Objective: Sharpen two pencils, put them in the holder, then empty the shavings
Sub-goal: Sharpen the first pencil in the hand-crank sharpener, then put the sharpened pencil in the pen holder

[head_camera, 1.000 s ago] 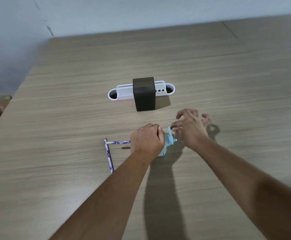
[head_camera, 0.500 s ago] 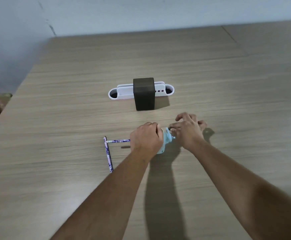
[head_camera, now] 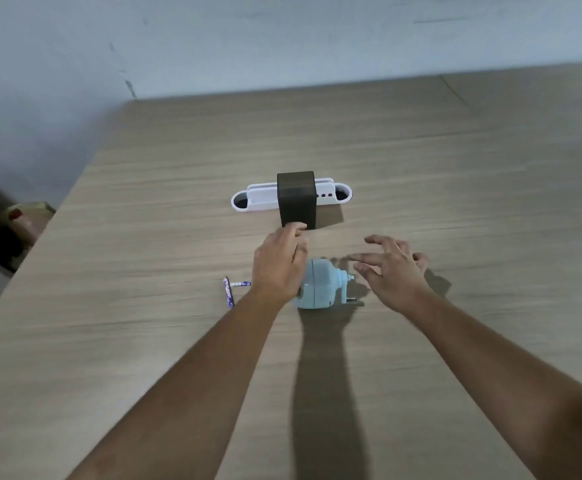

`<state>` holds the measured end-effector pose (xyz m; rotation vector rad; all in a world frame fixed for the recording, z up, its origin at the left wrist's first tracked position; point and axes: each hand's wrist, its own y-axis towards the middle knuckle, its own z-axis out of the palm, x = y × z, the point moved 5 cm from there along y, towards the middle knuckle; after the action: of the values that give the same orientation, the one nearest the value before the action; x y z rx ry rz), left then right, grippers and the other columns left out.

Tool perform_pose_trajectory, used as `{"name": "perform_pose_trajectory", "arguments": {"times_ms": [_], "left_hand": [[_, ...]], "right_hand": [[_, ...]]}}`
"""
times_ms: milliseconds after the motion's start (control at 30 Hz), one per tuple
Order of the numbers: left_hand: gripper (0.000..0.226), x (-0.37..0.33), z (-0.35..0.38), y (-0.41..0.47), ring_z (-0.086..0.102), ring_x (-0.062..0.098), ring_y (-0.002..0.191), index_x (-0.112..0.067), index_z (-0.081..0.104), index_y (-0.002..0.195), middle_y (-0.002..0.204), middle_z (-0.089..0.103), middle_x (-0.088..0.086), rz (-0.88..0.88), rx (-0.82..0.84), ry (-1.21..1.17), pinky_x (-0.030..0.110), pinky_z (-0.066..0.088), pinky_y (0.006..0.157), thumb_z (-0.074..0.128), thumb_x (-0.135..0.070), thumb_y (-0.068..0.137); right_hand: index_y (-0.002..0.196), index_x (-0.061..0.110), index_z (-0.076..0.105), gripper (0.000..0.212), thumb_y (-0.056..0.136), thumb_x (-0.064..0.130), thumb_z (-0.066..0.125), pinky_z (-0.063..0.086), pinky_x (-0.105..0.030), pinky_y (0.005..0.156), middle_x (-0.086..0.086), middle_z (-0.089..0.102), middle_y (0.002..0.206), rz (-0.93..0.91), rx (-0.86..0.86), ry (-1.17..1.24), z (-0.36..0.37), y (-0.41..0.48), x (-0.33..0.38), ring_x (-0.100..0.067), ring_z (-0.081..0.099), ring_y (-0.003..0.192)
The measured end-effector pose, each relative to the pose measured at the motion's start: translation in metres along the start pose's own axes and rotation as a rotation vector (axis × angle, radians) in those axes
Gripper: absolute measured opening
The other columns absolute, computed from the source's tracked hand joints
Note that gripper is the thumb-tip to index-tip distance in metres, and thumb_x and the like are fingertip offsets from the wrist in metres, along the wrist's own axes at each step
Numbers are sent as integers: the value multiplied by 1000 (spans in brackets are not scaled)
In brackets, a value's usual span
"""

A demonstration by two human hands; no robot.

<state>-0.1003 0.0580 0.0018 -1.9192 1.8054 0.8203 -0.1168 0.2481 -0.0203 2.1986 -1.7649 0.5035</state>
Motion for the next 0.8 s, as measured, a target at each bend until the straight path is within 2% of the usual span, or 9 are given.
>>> {"name": "perform_pose_trajectory", "arguments": {"times_ms": [67,167,233,300,433,567,667,800], "left_hand": [[30,19,-13,-4,50,24,120,-17,57,119,126,59,4,22,94,70,39,39,103,47,-21,90],[34,47,-21,-17,51,19,121,-20,58,119,127,59,-1,38,252,266,34,41,103,60,-23,84],[34,56,-22,-23,55,20,118,-21,59,119,124,61,-1,73,306,362,34,43,99,58,-26,86],[27,58,-20,-23,59,25,111,-22,64,114,117,66,2,110,328,474,33,45,91,52,-23,90],[26,66,-23,-20,63,28,98,-24,68,109,108,71,2,155,279,684,32,44,83,46,-20,94],[24,77,-34,-24,64,28,94,-22,67,105,104,70,2,179,256,728,31,42,81,47,-17,93],[19,114,-77,-31,64,31,97,-19,67,97,104,71,4,8,206,720,33,44,81,50,-15,89],[19,152,-133,-41,63,31,93,-20,71,98,100,73,4,-204,59,537,34,47,75,54,-17,91]], "right_hand": [[118,46,55,31,88,48,49,19,-42,101,15,41,139,-83,47,17,-9,9,22,-12,30,129],[130,43,44,57,78,56,59,21,-42,99,13,41,141,-204,201,-28,0,14,57,-13,31,130],[135,39,37,72,72,58,64,23,-42,97,12,41,142,-246,267,-169,13,15,69,-15,32,130],[137,38,34,76,70,57,66,23,-41,94,12,46,139,-274,262,-294,22,15,70,-15,35,127],[135,39,34,72,72,54,65,22,-44,99,13,49,135,-299,225,-374,26,14,70,-16,36,125],[136,38,34,73,73,53,65,13,-48,108,12,48,138,-291,232,-383,25,12,71,-15,34,129],[136,38,34,72,73,52,66,8,-51,111,13,48,138,-272,233,-379,24,11,71,-15,33,130],[136,39,35,72,73,51,67,6,-52,112,13,48,138,-238,243,-365,24,11,72,-14,33,131]]}}
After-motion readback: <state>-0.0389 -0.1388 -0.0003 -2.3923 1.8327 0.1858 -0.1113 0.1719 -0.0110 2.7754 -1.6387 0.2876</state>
